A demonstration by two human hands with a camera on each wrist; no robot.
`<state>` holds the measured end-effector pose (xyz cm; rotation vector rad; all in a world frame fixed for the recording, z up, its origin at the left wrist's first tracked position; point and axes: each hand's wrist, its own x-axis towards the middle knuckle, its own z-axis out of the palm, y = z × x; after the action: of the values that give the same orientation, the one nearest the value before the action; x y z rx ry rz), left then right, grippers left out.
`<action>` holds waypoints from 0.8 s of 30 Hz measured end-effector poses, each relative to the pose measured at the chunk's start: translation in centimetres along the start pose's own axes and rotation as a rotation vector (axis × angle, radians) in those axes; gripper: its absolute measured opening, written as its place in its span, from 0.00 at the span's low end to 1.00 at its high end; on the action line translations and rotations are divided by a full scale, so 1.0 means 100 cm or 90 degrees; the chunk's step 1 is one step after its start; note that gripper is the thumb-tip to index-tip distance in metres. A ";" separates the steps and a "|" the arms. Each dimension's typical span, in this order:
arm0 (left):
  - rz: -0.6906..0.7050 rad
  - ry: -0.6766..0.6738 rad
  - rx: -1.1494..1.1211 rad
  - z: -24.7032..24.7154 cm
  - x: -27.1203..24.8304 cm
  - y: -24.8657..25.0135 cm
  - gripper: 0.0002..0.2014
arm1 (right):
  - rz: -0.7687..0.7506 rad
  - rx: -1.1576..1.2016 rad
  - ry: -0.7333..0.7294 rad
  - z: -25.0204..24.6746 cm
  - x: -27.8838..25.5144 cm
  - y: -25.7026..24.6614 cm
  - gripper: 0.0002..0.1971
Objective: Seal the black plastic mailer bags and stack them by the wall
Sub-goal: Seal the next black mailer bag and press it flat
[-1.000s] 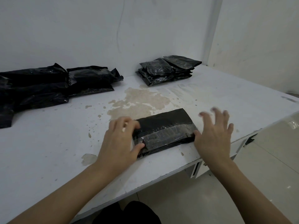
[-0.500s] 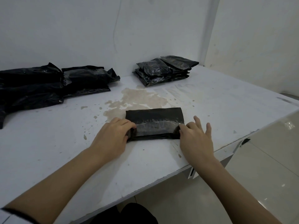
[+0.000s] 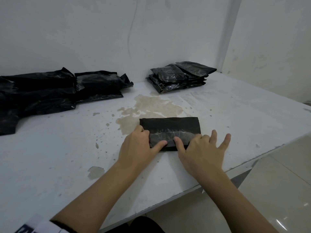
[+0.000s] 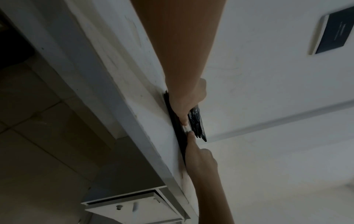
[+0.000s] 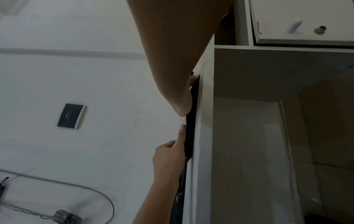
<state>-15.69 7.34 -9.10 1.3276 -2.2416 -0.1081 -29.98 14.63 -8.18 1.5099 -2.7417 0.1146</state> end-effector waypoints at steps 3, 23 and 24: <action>-0.039 -0.029 0.013 -0.001 -0.002 0.001 0.27 | 0.003 0.003 -0.020 -0.008 0.005 -0.006 0.38; -0.191 -0.080 0.159 0.007 0.019 0.029 0.23 | 0.000 0.097 0.046 0.003 0.014 0.004 0.34; -0.182 -0.080 0.159 0.007 0.020 0.029 0.20 | 0.004 0.111 0.052 0.003 0.015 0.004 0.33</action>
<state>-19.05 7.04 -7.94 1.8180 -2.2075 -0.0132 -31.09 13.55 -8.47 1.4970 -2.7353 0.4166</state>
